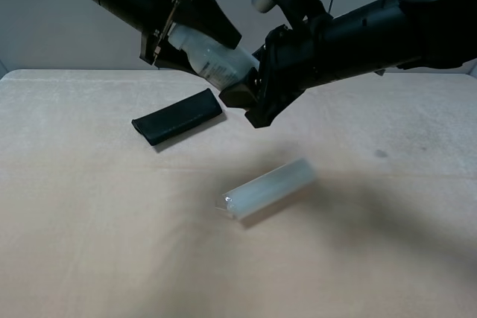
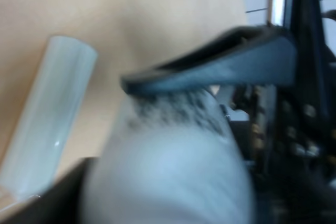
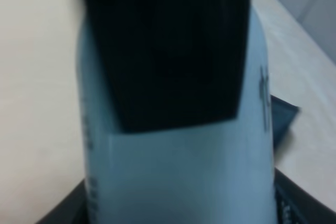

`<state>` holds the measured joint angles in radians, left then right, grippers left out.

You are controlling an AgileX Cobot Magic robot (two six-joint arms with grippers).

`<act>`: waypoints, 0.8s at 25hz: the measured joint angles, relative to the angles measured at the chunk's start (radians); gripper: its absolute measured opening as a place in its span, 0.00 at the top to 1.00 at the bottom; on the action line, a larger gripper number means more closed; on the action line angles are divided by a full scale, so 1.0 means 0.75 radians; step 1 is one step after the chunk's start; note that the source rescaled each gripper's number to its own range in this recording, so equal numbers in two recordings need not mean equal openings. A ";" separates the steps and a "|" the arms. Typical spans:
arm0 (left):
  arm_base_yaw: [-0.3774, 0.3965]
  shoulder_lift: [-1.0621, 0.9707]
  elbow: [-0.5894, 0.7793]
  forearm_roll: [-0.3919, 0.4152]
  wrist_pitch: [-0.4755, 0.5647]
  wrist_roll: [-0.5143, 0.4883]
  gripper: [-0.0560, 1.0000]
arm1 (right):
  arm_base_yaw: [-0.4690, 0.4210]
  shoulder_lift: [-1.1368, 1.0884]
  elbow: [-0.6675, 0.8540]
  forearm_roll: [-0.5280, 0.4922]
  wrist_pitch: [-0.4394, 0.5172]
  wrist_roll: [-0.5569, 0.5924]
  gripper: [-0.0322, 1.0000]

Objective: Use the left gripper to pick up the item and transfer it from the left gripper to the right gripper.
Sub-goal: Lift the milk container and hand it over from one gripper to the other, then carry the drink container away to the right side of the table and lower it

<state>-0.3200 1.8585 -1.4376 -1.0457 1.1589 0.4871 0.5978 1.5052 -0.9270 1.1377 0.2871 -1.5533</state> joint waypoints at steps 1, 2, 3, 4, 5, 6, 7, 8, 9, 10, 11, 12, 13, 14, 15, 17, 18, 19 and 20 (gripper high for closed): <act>0.000 -0.001 0.000 -0.005 0.000 -0.011 0.23 | -0.001 0.003 0.001 0.000 -0.019 0.000 0.97; 0.000 -0.001 0.000 -0.005 0.000 -0.017 0.14 | -0.002 0.003 0.001 0.000 -0.025 0.000 0.97; 0.000 -0.001 0.000 -0.005 0.000 -0.021 0.09 | -0.002 0.003 0.001 0.000 -0.025 0.000 0.97; 0.000 -0.001 0.000 -0.005 0.000 -0.023 0.06 | -0.002 0.003 0.001 0.000 -0.025 0.000 0.97; 0.000 -0.001 0.000 -0.005 0.000 -0.026 0.03 | -0.003 0.003 0.001 0.000 -0.025 0.001 0.97; 0.000 -0.001 0.000 -0.005 0.000 -0.027 0.02 | -0.004 0.003 0.001 0.000 -0.025 0.004 0.97; 0.000 -0.001 0.000 -0.005 0.001 -0.027 0.02 | -0.004 0.003 0.001 0.000 -0.025 0.008 0.97; 0.000 -0.001 0.000 -0.005 0.001 -0.027 0.01 | -0.004 0.003 0.001 0.000 -0.025 0.012 0.97; 0.000 -0.001 0.000 -0.005 0.001 -0.027 0.01 | -0.004 0.003 0.001 0.000 -0.025 0.013 0.97; 0.007 -0.003 0.000 -0.005 0.001 -0.027 0.00 | -0.004 0.003 0.001 0.000 -0.025 0.018 0.97; 0.015 -0.006 0.000 -0.004 0.001 -0.027 0.00 | -0.004 0.003 0.001 0.000 -0.025 0.021 0.97; 0.027 -0.011 0.000 -0.001 0.001 -0.027 0.00 | -0.004 0.003 0.001 0.000 -0.025 0.022 0.97; 0.040 -0.018 0.000 0.000 0.001 -0.027 0.00 | -0.004 0.003 0.001 0.000 -0.025 0.025 0.97; 0.058 -0.031 -0.001 0.000 0.001 -0.027 0.00 | -0.004 0.003 0.001 0.000 -0.025 0.026 0.97; 0.079 -0.042 -0.004 0.003 0.001 -0.027 0.00 | -0.004 0.003 0.001 0.000 -0.025 0.026 0.97; 0.123 -0.073 -0.021 0.009 0.001 -0.034 0.00 | -0.004 0.003 0.001 0.000 -0.025 0.031 0.97; 0.149 -0.088 -0.029 0.015 0.001 -0.040 0.00 | -0.004 0.003 0.001 0.000 -0.025 0.032 0.97; 0.178 -0.103 -0.040 0.021 0.001 -0.046 0.00 | -0.004 0.003 0.001 0.000 -0.025 0.032 0.97; 0.202 -0.117 -0.045 0.021 0.001 -0.050 0.00 | -0.004 0.003 0.001 0.000 -0.025 0.034 0.97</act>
<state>-0.1682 1.7709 -1.4713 -1.0301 1.1598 0.4497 0.5949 1.5075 -0.9261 1.1377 0.2686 -1.5281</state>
